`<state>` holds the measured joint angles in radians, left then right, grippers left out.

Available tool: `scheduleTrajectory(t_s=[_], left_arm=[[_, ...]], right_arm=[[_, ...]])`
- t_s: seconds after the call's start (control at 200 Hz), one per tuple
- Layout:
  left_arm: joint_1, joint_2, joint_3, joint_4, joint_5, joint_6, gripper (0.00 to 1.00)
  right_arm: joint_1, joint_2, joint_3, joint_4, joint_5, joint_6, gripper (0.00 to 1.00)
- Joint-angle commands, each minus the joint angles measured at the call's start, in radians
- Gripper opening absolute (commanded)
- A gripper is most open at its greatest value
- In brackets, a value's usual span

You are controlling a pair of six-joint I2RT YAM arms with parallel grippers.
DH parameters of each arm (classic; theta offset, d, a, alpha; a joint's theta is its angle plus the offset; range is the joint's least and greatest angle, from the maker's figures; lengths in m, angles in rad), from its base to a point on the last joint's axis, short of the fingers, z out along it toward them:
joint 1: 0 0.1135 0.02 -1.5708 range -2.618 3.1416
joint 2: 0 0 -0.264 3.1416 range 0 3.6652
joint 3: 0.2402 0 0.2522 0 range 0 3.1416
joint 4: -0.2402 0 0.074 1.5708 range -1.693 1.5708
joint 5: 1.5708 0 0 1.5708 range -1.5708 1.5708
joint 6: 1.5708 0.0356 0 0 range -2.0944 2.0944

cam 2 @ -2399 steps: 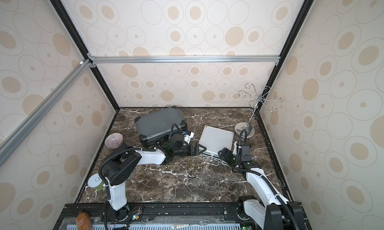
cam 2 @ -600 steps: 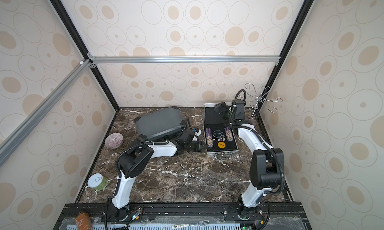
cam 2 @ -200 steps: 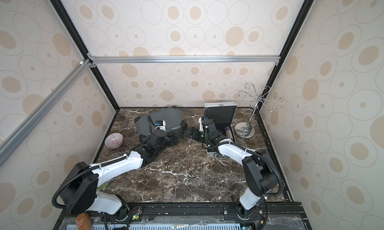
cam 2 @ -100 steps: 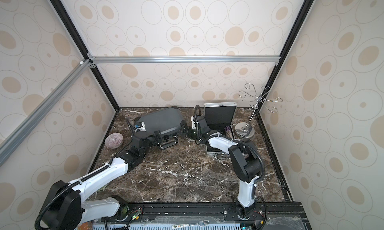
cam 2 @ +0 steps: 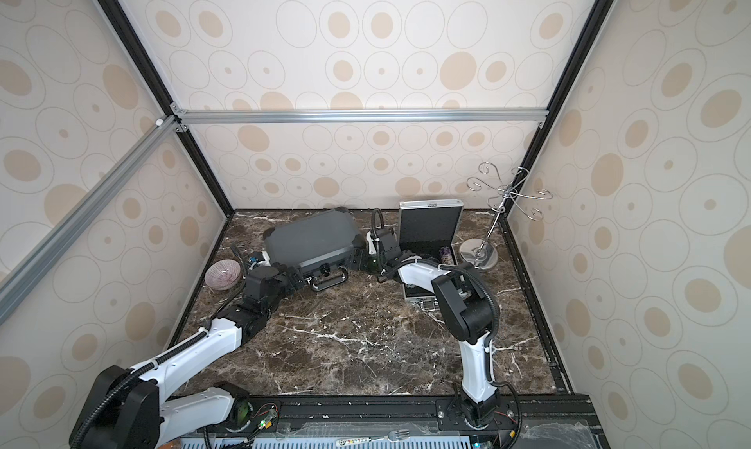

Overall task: Open the poker set cases
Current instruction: Pick up the poker set case from the center of the board.

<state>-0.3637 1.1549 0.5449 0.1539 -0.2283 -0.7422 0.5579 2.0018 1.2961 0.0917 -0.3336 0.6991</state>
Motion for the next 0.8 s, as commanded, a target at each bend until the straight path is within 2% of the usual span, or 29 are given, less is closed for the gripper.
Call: scheduleTrajectory(t_s=[0.0, 0.13, 0.275, 0.56, 0.795], left_arm=[[0.011, -0.015, -0.014, 0.059, 0.06, -0.042, 1.0], [0.014, 0.001, -0.041, 0.099, 0.106, -0.061, 1.0], [0.019, 0.035, -0.049, 0.121, 0.168, -0.074, 1.0], [0.034, 0.103, -0.065, 0.209, 0.272, -0.091, 1.0], [0.047, 0.116, -0.079, 0.238, 0.308, -0.103, 1.0]], right_arm=[[0.024, 0.022, -0.028, 0.019, -0.023, 0.009, 0.81], [0.037, 0.062, -0.032, 0.058, -0.04, 0.042, 0.76], [0.037, 0.118, -0.018, 0.103, -0.057, 0.066, 0.65], [0.043, 0.181, 0.011, 0.17, -0.091, 0.088, 0.63], [0.048, 0.211, 0.023, 0.206, -0.119, 0.124, 0.62]])
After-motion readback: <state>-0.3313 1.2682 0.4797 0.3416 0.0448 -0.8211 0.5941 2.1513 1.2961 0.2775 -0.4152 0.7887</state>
